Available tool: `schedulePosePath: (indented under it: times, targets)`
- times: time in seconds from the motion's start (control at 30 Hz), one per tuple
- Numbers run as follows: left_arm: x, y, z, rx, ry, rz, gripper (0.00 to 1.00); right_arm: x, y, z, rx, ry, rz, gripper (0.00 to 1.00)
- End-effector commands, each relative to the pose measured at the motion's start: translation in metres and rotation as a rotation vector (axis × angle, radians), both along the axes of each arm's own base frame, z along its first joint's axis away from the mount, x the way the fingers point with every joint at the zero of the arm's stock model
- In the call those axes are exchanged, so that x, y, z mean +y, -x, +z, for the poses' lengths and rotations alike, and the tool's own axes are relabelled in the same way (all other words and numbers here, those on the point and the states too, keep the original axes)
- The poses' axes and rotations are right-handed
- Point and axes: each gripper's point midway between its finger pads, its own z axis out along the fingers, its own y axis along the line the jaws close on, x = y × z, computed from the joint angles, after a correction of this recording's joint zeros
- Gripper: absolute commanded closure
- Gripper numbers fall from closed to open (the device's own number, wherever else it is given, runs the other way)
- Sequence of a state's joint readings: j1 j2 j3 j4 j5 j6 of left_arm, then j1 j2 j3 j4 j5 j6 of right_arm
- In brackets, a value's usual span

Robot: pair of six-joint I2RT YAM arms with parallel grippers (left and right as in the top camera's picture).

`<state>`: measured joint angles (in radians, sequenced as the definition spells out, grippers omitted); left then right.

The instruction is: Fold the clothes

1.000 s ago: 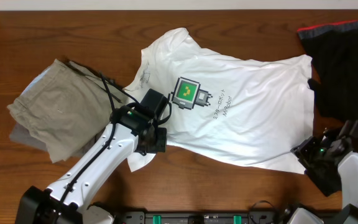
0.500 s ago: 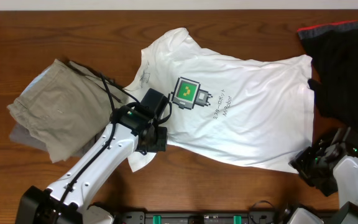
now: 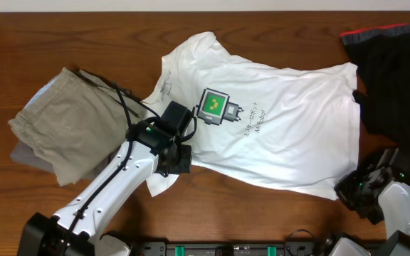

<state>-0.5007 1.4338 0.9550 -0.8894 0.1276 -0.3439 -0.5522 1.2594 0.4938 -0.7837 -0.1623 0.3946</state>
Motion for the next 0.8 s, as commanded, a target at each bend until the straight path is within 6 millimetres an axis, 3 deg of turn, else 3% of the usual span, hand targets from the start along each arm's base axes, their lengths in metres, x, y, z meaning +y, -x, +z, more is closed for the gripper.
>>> schedulePosePath:
  times: [0.0, 0.17, 0.4, 0.77]
  targets:
    - [0.003, 0.001, -0.002, 0.003, -0.018, 0.009, 0.93, 0.003, -0.009, 0.015, -0.035, -0.046, 0.024, 0.99]
    - [0.004, 0.003, -0.002, 0.009, -0.023, -0.003, 0.94, -0.002, -0.018, 0.054, -0.065, -0.034, 0.078, 0.99]
    - [0.01, 0.013, -0.003, 0.052, -0.048, -0.021, 0.94, -0.036, -0.043, 0.108, -0.192, 0.12, 0.028, 0.99]
    - [0.012, 0.037, -0.002, 0.154, -0.042, -0.022, 0.94, -0.042, -0.046, 0.112, -0.204, 0.143, 0.032, 0.99]
